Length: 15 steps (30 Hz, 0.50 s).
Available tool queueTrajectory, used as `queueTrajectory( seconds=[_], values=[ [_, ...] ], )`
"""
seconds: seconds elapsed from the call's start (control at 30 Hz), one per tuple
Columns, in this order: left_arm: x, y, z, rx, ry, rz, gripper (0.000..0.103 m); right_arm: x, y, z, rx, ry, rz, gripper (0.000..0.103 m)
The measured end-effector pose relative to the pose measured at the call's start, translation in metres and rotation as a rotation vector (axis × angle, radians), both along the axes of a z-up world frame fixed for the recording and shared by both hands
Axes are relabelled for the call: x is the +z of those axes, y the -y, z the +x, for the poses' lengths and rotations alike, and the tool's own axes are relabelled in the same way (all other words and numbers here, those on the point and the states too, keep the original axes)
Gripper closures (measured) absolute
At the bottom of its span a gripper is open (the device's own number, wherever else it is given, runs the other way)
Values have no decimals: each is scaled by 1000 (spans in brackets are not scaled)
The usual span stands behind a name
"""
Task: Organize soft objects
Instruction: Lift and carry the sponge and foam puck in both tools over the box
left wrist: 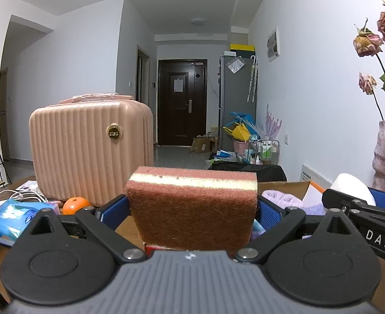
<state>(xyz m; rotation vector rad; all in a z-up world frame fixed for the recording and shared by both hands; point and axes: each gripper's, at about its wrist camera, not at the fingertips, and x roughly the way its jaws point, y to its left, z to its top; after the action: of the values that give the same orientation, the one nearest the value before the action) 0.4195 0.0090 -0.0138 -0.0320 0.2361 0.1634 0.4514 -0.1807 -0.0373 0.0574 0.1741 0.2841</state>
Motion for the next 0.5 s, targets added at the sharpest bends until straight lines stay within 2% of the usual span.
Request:
queueTrajectory(
  seconds=[0.5],
  values=[
    [2, 10, 52, 10, 17, -16, 3, 1, 4, 55, -39, 15, 10, 49]
  ],
)
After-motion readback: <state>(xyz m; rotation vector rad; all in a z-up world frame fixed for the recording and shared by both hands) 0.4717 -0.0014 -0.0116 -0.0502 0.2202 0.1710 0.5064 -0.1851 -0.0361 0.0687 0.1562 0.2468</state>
